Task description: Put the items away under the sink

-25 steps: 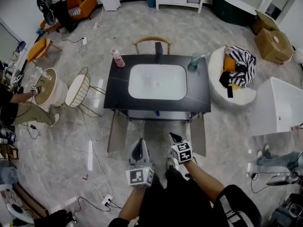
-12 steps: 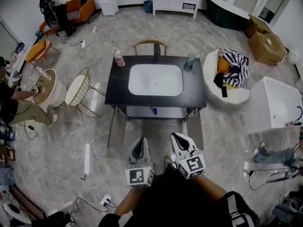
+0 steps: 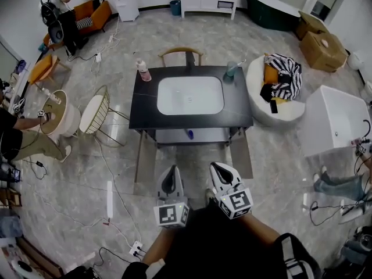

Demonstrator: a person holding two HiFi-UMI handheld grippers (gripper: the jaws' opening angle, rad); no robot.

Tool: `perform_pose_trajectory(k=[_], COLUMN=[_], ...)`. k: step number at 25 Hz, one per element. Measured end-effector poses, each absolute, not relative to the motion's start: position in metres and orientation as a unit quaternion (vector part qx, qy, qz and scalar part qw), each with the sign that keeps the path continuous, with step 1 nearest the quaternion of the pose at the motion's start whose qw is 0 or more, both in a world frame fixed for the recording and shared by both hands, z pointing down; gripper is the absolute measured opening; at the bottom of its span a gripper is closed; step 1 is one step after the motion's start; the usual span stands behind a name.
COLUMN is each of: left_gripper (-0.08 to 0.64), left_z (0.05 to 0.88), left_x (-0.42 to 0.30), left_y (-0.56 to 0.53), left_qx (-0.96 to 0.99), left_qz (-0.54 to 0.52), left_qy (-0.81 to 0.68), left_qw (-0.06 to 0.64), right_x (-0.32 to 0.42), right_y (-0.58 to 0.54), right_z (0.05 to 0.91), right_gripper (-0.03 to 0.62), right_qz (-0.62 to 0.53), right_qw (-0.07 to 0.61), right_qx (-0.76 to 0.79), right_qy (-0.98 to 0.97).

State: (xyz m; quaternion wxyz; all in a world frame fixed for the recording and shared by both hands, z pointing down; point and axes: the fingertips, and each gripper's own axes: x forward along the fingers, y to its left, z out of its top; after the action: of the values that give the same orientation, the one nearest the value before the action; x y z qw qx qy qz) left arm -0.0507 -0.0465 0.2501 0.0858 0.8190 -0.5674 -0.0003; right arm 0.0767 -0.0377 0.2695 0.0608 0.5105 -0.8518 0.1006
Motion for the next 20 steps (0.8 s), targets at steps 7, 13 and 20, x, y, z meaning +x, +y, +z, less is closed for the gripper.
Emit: perform_pose_trajectory(k=[7,13,20], left_gripper=[0.014,0.014,0.014], left_z=[0.254,0.250,0.254], left_x=[-0.062,-0.067,-0.067], left_y=[-0.043,-0.041,-0.039], left_qx=[0.820,0.822,0.822], left_qz=[-0.002,-0.005,-0.007], left_qy=[-0.566,-0.562,-0.562], left_qw=[0.089,0.090,0.090], right_x=[0.070,0.066,0.069], right_y=[-0.032,-0.030,-0.025], right_z=[0.276,0.273,0.278], right_gripper=[0.011,0.011,0.011], right_qz=[0.105,0.105,0.102], right_qw=[0.066,0.070,0.072], right_qx=[0.512,0.516,0.522], right_qy=[-0.850,-0.847,-0.844])
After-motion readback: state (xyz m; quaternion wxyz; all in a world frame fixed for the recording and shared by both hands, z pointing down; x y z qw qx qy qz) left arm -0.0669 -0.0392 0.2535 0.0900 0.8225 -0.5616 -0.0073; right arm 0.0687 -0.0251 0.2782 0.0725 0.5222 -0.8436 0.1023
